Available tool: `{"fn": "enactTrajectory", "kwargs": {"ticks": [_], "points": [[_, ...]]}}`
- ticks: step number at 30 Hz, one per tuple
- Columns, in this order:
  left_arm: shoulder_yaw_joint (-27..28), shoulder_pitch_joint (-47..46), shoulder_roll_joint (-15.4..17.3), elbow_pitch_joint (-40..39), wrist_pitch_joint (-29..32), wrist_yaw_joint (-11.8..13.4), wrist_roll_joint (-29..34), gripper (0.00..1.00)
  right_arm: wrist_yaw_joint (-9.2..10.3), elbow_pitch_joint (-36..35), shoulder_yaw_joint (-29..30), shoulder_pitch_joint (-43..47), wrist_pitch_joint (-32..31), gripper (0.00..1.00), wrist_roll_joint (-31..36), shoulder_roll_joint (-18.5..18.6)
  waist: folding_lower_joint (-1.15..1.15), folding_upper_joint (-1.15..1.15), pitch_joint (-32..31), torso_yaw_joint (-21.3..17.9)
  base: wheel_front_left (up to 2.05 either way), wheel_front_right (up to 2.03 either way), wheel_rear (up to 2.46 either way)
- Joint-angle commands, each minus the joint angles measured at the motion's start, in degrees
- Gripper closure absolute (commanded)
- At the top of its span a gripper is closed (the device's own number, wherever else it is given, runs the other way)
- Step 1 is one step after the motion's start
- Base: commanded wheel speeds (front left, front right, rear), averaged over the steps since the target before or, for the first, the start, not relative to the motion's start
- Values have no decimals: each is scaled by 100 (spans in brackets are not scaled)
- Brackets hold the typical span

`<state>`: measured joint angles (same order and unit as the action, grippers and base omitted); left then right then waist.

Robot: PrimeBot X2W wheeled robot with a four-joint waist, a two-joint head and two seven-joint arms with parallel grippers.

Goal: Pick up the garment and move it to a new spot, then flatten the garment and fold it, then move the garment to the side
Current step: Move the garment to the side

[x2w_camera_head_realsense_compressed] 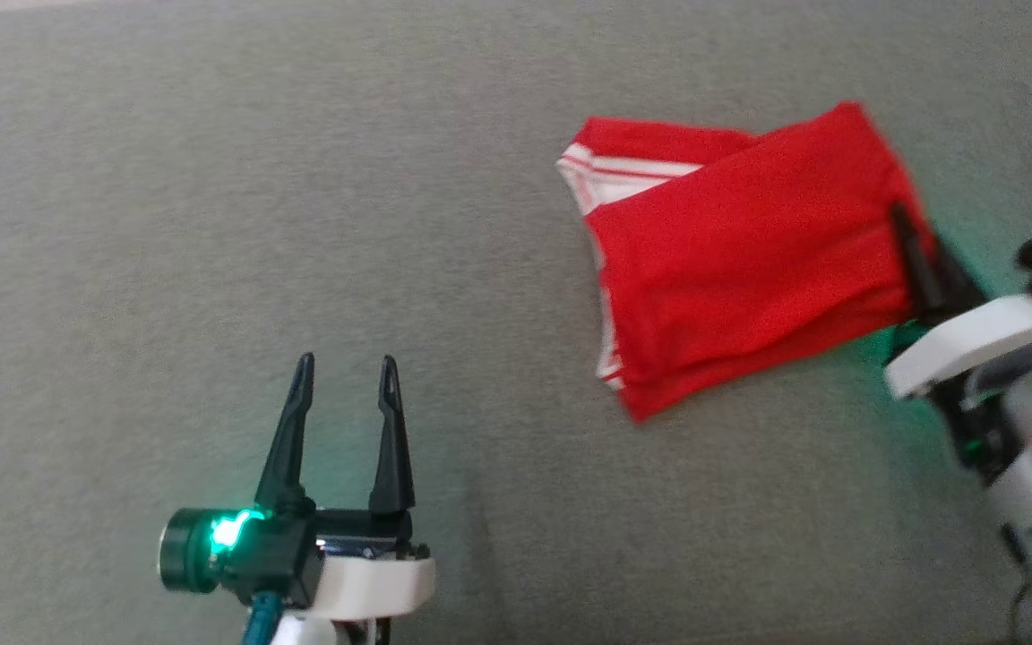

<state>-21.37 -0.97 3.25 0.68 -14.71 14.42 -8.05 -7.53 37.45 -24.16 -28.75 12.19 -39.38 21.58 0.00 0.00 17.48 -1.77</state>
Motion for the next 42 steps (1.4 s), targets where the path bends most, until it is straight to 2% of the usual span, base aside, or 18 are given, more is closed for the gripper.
{"fn": "enactTrajectory", "kwargs": {"ticks": [1,5,6,10,18,19,20,21,22,26,30,33,34,39,42], "points": [[220,-204,-37,-215,-29,-108,-55,0,4,-237,-19,-197,123,100,42,352,0,0,204,-318,0,0,0],[327,-355,-37,-215,-29,-249,-28,0,4,-407,121,-354,187,100,134,871,0,0,466,-629,0,0,0],[327,-355,-37,-215,-29,-249,-28,0,4,-407,121,-354,187,100,134,871,0,0,466,-629,0,0,0],[399,-521,-37,-194,-29,-380,51,0,4,-498,437,-478,228,100,212,1331,0,0,694,-852,0,0,0],[421,-768,-37,-156,-29,-494,205,0,4,-404,1259,-689,252,100,638,2250,0,0,1095,-1000,0,0,0],[416,-794,-37,-148,-29,-504,219,0,4,-355,1387,-728,253,87,738,2319,0,0,1134,-999,0,0,0],[411,-817,-37,-135,-29,-512,230,0,4,-281,1533,-769,253,47,853,2369,0,0,1162,-994,0,0,0],[407,-836,-37,-116,-29,-519,236,0,4,-222,1675,-809,256,0,1023,2408,0,0,1183,-985,0,0,0],[401,-855,-37,-99,-29,-527,237,0,4,-192,1786,-838,258,0,1204,2414,0,0,1194,-973,0,0,0],[378,-910,-37,-59,-29,-537,196,0,4,-268,2142,-790,266,0,1764,2102,0,0,1095,-877,0,0,0],[347,-871,-37,-43,-29,-496,46,0,4,-498,2228,-427,270,0,2165,1481,0,0,796,-713,0,0,0],[349,-800,-37,8,-29,-438,-121,0,4,-671,2098,-64,272,0,2275,963,0,0,534,-577,0,0,0],[367,-737,-37,80,-29,-422,-243,0,4,-752,1947,168,274,0,2261,617,0,0,334,-482,0,0,0],[450,-527,-37,319,-29,-435,-429,0,4,-980,1508,740,278,0,2148,-291,0,0,-240,-306,0,0,0],[498,-317,-37,453,-29,-451,-484,0,4,-1444,1248,1312,279,0,2221,-837,0,0,-703,-187,0,0,0]]}}
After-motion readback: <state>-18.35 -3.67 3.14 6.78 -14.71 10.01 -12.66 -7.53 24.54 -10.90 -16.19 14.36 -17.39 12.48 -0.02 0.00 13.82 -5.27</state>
